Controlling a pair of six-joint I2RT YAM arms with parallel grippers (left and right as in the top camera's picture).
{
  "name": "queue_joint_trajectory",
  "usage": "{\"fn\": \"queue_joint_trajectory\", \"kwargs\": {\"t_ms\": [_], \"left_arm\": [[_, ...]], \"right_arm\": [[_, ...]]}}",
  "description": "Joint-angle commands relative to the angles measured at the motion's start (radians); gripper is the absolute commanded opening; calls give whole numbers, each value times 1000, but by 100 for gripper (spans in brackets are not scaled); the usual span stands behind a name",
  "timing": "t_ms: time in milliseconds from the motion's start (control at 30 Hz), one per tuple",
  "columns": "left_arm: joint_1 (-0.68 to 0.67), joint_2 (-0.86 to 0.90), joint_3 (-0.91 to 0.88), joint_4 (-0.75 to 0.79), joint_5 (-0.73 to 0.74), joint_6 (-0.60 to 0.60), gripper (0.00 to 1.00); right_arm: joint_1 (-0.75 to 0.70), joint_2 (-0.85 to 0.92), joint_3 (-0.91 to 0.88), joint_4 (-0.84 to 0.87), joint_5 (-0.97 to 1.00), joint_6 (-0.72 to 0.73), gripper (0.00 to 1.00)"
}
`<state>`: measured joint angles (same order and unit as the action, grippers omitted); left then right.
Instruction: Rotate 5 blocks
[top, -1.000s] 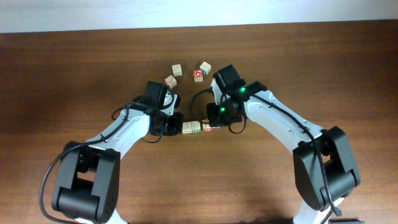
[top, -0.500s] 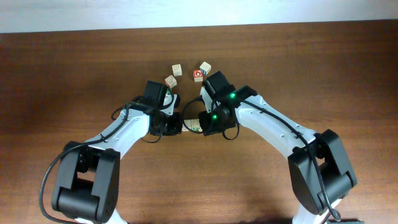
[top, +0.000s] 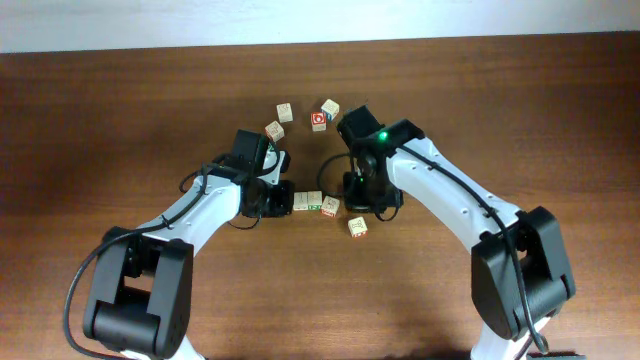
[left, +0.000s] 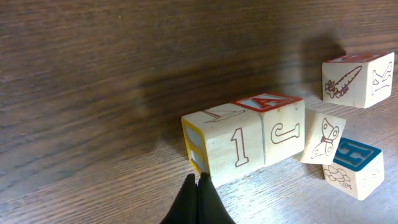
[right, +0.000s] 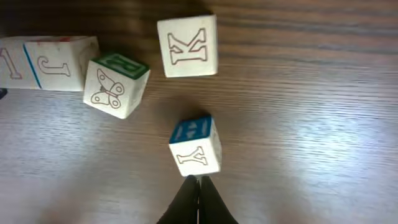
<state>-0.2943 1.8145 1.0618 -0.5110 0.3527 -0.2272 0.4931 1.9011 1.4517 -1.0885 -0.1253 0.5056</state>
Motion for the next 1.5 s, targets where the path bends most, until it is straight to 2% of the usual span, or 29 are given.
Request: {"fn": "queue_joint_trajectory", "kwargs": {"t_ms": [0, 100, 200, 333, 567, 700, 867, 1133, 1400, 1467], "left_arm": [[2, 8, -1, 2, 14, -10, 0], [2, 8, -1, 2, 14, -34, 0], [2, 8, -1, 1, 14, -34, 0], [2, 8, -1, -6, 14, -34, 0], [2, 8, -1, -7, 14, -34, 0], [2, 8, -1, -7, 14, -34, 0], [2, 8, -1, 18, 13, -34, 0], [2, 8, -1, 26, 6, -34, 0], [2, 8, -1, 26, 6, -34, 0], [2, 8, -1, 26, 6, -34, 0]], "right_arm": [[-3, 7, -100, 42, -72, 9, 4], [-4, 8, -192, 167, -100, 28, 4], [-3, 8, -197, 220, -95, 55, 4], [-31, 26, -197, 206, -57, 122, 4], [-162, 26, -197, 236, -18, 131, 4], [-180, 26, -197, 339, -35, 82, 4], [-179, 75, -196, 469, -192, -1, 4], [-166, 76, -143, 449, -226, -110, 4], [-96, 74, -142, 396, -211, -132, 4], [-96, 66, -79, 344, -200, -167, 4]]}}
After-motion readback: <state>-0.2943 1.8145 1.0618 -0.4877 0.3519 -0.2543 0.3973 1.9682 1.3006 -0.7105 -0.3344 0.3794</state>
